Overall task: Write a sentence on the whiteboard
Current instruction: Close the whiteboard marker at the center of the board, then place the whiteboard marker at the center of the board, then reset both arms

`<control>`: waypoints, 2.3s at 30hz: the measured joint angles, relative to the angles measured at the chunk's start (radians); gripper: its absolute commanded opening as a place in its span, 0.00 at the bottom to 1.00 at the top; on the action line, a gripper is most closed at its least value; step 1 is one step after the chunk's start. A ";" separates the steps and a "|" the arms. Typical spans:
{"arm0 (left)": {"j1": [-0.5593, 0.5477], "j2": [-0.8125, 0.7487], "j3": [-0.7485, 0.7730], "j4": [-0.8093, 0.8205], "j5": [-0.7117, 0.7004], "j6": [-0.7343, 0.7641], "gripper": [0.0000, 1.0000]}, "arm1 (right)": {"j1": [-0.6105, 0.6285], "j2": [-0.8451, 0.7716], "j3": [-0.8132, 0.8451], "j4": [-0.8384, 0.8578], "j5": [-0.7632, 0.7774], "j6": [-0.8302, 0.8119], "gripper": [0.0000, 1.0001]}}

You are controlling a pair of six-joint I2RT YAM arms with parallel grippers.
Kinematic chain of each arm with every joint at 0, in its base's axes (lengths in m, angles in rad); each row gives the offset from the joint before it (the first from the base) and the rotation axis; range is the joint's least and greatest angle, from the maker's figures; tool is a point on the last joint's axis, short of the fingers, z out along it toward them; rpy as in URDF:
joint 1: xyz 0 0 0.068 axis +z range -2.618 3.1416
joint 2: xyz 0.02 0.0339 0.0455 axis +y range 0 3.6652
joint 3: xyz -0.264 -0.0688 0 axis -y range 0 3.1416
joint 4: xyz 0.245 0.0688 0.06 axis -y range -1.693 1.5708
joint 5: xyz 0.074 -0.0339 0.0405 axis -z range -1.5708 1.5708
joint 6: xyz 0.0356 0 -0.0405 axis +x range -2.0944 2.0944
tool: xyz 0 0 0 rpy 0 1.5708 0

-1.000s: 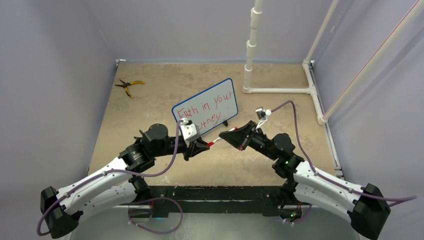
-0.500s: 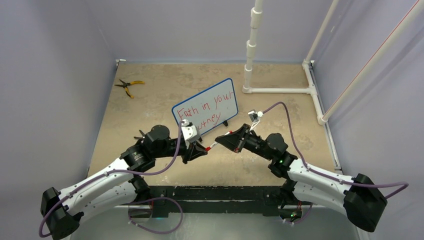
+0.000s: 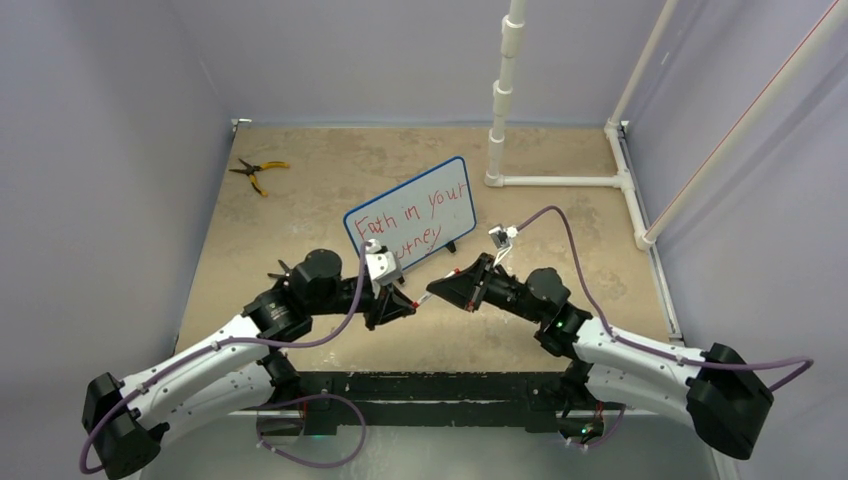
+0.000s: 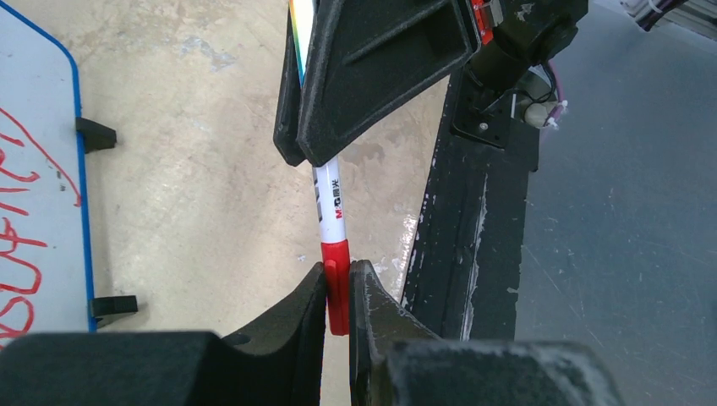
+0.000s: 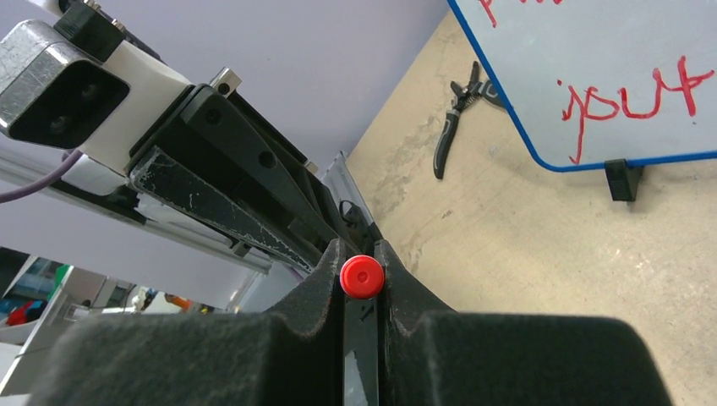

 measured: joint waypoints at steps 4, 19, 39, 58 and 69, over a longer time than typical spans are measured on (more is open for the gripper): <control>0.000 0.026 0.005 0.006 0.013 0.002 0.39 | 0.018 -0.064 0.019 -0.132 0.053 -0.006 0.00; 0.021 -0.035 0.086 0.074 -0.370 -0.001 0.78 | -0.122 -0.042 0.147 -0.734 0.439 -0.103 0.00; 0.547 -0.053 0.092 -0.004 -0.691 -0.159 0.87 | -0.393 0.191 0.155 -0.723 0.519 -0.179 0.65; 0.608 -0.057 0.182 -0.114 -0.856 -0.227 0.97 | -0.422 -0.283 0.258 -0.793 0.673 -0.406 0.97; 0.608 -0.100 0.182 -0.127 -0.845 -0.205 0.98 | -0.422 -0.531 0.191 -0.663 0.637 -0.531 0.97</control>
